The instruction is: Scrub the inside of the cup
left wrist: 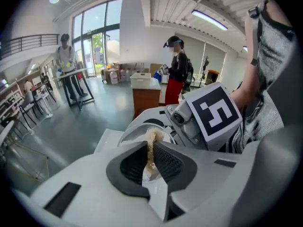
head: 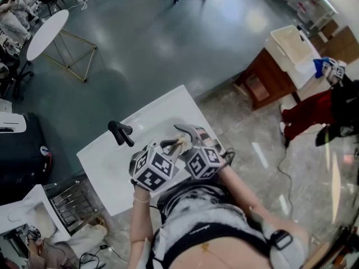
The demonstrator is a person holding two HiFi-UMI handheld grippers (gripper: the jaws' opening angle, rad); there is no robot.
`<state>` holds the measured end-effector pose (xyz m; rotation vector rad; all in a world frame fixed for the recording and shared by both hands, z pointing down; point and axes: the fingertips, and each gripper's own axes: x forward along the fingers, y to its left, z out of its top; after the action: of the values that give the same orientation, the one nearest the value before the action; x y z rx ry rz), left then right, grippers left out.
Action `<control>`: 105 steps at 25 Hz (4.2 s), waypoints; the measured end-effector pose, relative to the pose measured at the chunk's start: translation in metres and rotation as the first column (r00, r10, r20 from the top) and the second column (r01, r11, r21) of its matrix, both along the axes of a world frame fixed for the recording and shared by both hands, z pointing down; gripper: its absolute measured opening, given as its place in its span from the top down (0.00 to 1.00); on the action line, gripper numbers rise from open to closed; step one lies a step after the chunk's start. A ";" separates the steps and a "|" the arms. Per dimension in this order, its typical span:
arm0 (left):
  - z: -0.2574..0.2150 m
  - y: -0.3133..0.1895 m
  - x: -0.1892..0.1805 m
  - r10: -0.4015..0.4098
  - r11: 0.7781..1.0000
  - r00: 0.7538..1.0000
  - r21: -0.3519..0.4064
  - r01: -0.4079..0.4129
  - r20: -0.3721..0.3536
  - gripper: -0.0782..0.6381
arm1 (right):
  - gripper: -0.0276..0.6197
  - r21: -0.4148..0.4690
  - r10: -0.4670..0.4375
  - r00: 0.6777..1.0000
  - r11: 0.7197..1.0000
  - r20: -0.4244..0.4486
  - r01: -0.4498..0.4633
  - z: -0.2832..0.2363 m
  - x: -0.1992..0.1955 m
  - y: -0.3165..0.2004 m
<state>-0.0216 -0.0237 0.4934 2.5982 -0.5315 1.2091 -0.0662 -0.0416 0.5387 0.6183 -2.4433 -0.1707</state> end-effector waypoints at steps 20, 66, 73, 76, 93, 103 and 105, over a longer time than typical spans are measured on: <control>-0.002 0.016 0.005 0.189 0.982 0.982 0.026 -0.188 -0.019 0.84 | 0.35 -0.010 0.027 1.000 1.000 -0.014 -0.027 0.006 0.006 -0.003; -0.006 0.027 -0.005 0.143 0.981 0.986 -0.117 -0.152 -0.082 0.83 | 0.35 0.024 -0.017 0.997 1.000 -0.076 0.019 0.012 0.004 0.004; -0.021 0.015 -0.016 0.079 0.993 0.989 -0.074 -0.089 -0.125 0.83 | 0.35 0.016 0.001 0.998 1.000 -0.059 0.000 0.009 0.010 0.000; -0.020 0.009 -0.015 0.052 0.997 0.994 -0.044 -0.056 -0.099 0.83 | 0.35 0.017 0.001 0.999 1.000 -0.047 0.000 0.006 0.010 -0.001; 0.003 -0.012 -0.009 -0.050 0.986 0.992 0.164 0.031 0.116 0.83 | 0.35 -0.012 -0.018 0.999 1.000 -0.036 0.018 0.005 -0.001 0.006; -0.004 -0.027 -0.017 -0.127 0.944 0.980 0.321 0.072 0.155 0.83 | 0.35 -0.088 0.017 1.000 0.996 0.013 -0.016 0.005 0.000 0.001; -0.005 -0.028 -0.018 -0.138 0.937 0.978 0.340 0.078 0.154 0.83 | 0.35 -0.097 0.017 1.000 0.995 0.015 -0.016 0.004 -0.001 0.002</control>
<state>-0.0395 -0.0518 0.4882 2.6964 -0.9804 1.4275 -0.0671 -0.0398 0.5430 0.5987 -2.4449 -0.0402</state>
